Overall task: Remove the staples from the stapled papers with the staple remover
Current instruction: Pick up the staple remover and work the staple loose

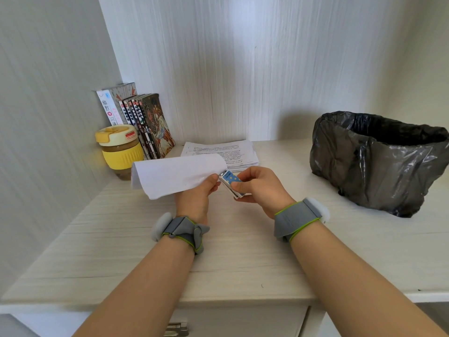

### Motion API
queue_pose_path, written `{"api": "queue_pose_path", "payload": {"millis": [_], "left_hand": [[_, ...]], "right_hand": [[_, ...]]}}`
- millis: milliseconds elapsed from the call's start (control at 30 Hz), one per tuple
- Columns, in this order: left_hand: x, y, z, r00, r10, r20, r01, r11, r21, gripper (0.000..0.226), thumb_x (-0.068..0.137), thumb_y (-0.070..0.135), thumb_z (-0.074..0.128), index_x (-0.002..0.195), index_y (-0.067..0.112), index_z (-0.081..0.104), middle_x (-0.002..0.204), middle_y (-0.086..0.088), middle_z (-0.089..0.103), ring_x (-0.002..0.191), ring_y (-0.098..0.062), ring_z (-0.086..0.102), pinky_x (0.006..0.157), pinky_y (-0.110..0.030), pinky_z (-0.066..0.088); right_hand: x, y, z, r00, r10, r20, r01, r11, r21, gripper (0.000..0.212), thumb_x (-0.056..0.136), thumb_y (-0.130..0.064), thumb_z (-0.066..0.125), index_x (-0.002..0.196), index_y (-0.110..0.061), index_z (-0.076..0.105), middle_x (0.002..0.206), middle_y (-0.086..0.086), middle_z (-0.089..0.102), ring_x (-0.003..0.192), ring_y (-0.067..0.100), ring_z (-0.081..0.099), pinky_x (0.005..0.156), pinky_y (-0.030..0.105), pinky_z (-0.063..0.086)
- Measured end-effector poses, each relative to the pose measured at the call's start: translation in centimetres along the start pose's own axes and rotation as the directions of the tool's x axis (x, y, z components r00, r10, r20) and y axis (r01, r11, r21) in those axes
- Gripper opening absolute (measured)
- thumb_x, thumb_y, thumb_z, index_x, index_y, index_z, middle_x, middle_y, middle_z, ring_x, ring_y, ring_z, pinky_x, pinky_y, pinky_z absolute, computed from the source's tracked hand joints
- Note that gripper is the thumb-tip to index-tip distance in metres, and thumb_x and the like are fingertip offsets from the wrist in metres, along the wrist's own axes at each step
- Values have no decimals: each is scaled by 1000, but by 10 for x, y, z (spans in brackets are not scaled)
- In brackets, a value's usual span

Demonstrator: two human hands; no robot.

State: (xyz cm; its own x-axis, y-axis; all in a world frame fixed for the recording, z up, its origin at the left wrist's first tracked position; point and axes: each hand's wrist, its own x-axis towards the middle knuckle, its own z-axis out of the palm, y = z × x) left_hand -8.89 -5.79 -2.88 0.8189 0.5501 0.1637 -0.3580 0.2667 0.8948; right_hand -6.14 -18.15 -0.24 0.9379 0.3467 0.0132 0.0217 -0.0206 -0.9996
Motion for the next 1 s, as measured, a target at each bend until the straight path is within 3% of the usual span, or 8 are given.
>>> {"api": "queue_pose_path", "payload": {"millis": [167,533,767,900,1000], "left_hand": [[1,-1,-2,1000,6,16,-6,1000,18,19,81,-6,60,86,13,61,79,-3,63,53,-3,62,55,-14,52],[4,-3,-2,999,-41,7,42,998,-53,25,81,-5,59,105,2,57,81,-5,62,54,-3,62,55,-15,52],[1,0,-1,999,-46,28,49,993,-107,21,82,-8,56,83,13,60,61,6,68,51,-3,61,54,-14,51],[0,1,0,998,-60,36,64,993,-98,20,82,-7,56,94,9,59,77,-3,64,52,-3,61,55,-14,52],[0,1,0,997,-65,45,69,993,-101,20,82,-7,56,88,12,59,81,-5,61,51,-2,61,54,-14,51]], "right_hand": [[0,2,2,1000,-21,-6,21,1000,13,22,80,6,62,69,-9,50,71,7,53,63,16,53,71,36,54],[3,5,3,1000,-1,17,-1,992,130,19,82,4,61,72,-8,51,75,7,53,66,16,52,73,36,54],[6,5,-3,990,94,108,-125,935,331,10,85,2,56,77,-3,53,74,11,56,64,21,54,62,33,58],[6,5,-5,977,128,173,-190,890,414,10,89,-1,50,84,-1,58,78,9,57,69,20,57,60,31,58],[6,6,-7,962,166,218,-255,835,487,13,90,-2,47,95,-2,59,82,10,58,73,21,57,59,33,58]]}}
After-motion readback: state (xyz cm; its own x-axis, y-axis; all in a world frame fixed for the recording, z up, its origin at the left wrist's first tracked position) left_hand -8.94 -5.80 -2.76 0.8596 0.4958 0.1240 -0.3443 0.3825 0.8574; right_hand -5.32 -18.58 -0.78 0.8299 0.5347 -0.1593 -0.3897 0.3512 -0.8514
